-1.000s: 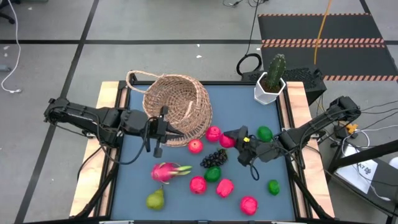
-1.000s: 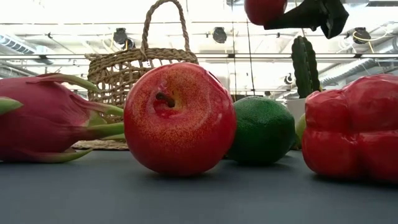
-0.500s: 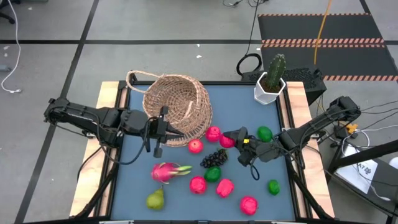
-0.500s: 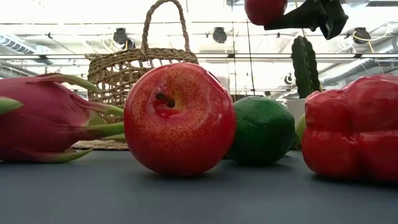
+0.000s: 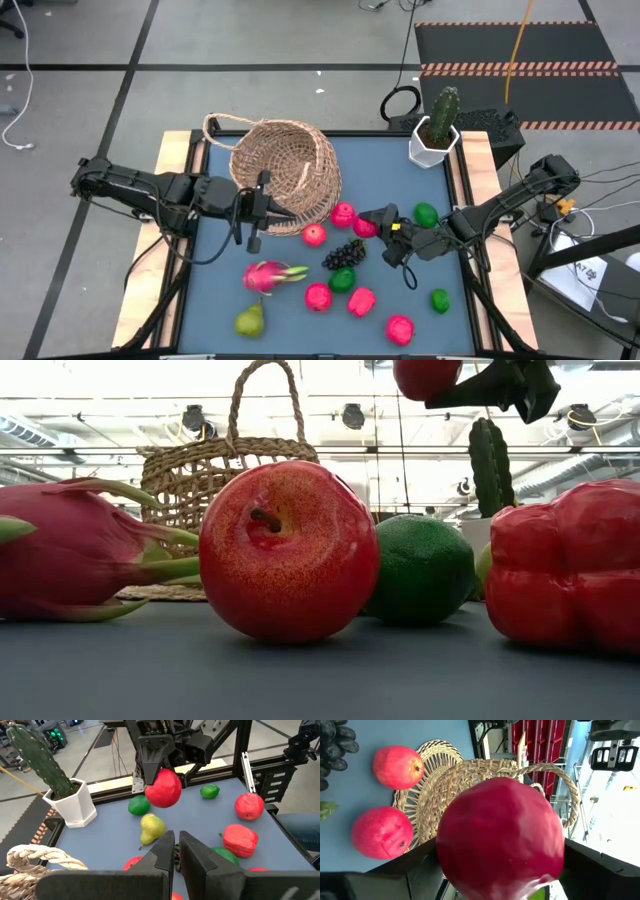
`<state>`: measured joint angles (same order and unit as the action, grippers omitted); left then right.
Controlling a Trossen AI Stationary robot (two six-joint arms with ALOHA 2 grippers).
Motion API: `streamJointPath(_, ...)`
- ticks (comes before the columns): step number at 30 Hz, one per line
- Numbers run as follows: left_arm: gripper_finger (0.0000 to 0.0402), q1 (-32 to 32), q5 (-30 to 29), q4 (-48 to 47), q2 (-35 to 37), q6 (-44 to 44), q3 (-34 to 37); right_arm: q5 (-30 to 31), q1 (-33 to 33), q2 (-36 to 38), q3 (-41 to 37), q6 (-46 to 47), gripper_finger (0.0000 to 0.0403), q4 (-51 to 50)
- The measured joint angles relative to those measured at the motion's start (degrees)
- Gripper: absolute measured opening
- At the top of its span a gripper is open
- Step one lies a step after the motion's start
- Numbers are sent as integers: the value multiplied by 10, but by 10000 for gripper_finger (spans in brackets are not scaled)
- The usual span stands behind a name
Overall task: Build produce basket
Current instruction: Put the red tomato into the basket
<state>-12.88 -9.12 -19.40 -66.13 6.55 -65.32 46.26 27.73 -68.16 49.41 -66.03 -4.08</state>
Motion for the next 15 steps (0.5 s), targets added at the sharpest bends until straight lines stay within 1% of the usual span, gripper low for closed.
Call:
streamJointPath(10, 31, 0, 0, 0, 0, -3, 0, 0, 0, 0, 0, 95, 322, 0)
streamJointPath(15, 31, 0, 0, 0, 0, -7, 0, 0, 0, 0, 0, 175, 322, 0)
